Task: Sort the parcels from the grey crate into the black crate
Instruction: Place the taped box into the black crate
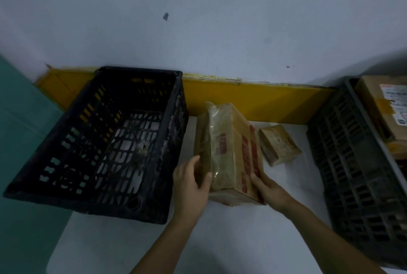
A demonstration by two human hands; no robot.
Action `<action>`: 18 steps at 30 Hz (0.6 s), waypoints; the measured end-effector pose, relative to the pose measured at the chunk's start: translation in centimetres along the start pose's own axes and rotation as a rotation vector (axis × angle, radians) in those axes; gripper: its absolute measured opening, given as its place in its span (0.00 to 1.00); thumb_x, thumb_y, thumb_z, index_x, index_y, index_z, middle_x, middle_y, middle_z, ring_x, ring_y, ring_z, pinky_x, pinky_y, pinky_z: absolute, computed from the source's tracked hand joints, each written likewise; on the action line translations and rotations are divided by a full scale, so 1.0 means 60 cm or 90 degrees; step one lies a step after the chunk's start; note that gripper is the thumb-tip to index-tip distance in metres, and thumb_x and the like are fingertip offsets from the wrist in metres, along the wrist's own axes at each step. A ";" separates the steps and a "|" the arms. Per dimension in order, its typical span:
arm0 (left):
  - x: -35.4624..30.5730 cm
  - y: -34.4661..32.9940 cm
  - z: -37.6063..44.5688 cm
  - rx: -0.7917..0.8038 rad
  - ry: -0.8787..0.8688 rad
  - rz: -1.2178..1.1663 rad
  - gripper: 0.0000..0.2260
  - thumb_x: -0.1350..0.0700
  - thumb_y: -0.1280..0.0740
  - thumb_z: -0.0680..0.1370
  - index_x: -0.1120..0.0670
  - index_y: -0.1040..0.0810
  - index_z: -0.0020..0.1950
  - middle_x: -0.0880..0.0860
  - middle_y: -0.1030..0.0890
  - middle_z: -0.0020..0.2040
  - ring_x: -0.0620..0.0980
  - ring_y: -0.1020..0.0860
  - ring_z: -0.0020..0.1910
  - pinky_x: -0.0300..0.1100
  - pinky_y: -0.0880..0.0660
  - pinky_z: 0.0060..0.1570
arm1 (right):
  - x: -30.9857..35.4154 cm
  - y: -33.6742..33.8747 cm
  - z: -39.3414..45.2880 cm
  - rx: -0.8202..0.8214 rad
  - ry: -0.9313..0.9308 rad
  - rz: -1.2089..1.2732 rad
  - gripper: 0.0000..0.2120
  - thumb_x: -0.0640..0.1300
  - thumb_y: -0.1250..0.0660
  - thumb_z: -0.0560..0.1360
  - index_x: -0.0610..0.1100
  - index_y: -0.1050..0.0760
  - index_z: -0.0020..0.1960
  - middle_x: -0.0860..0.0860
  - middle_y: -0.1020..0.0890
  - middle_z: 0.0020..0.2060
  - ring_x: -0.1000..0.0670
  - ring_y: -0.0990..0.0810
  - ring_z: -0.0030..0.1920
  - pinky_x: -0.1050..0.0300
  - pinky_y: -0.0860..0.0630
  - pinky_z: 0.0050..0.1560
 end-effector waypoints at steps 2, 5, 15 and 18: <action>-0.006 -0.003 0.005 0.070 0.081 -0.014 0.46 0.35 0.26 0.75 0.46 0.45 0.86 0.46 0.41 0.83 0.49 0.44 0.83 0.48 0.40 0.78 | -0.007 0.012 0.013 -0.041 0.003 -0.074 0.44 0.88 0.54 0.71 0.61 0.21 0.68 0.44 0.16 0.58 0.45 0.15 0.54 0.46 0.19 0.63; -0.033 -0.009 0.009 0.216 0.194 -0.097 0.52 0.32 0.26 0.73 0.46 0.51 0.87 0.50 0.36 0.83 0.51 0.34 0.80 0.38 0.35 0.68 | 0.031 0.036 -0.018 -0.091 0.042 0.047 0.40 0.87 0.49 0.71 0.59 0.18 0.59 0.49 0.13 0.56 0.48 0.15 0.55 0.45 0.18 0.62; -0.045 -0.026 0.005 0.188 0.074 -0.143 0.17 0.45 0.27 0.81 0.42 0.23 0.68 0.34 0.20 0.58 0.23 0.23 0.52 0.23 0.27 0.46 | 0.070 0.020 -0.076 0.024 0.140 0.185 0.22 0.67 0.35 0.80 0.68 0.31 0.73 0.59 0.17 0.65 0.52 0.15 0.62 0.43 0.17 0.65; -0.033 -0.028 -0.005 0.260 0.125 -0.175 0.15 0.40 0.33 0.83 0.38 0.27 0.68 0.35 0.19 0.60 0.22 0.22 0.49 0.23 0.27 0.45 | 0.061 0.002 -0.073 -0.016 0.132 0.183 0.24 0.66 0.35 0.82 0.68 0.35 0.76 0.58 0.18 0.66 0.54 0.15 0.61 0.45 0.16 0.63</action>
Point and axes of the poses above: each hand's wrist, its own z-axis towards the middle knuckle, its own y-axis out of the back of the hand, x = y × z, the point moved 1 cm from there along z, towards the middle knuckle
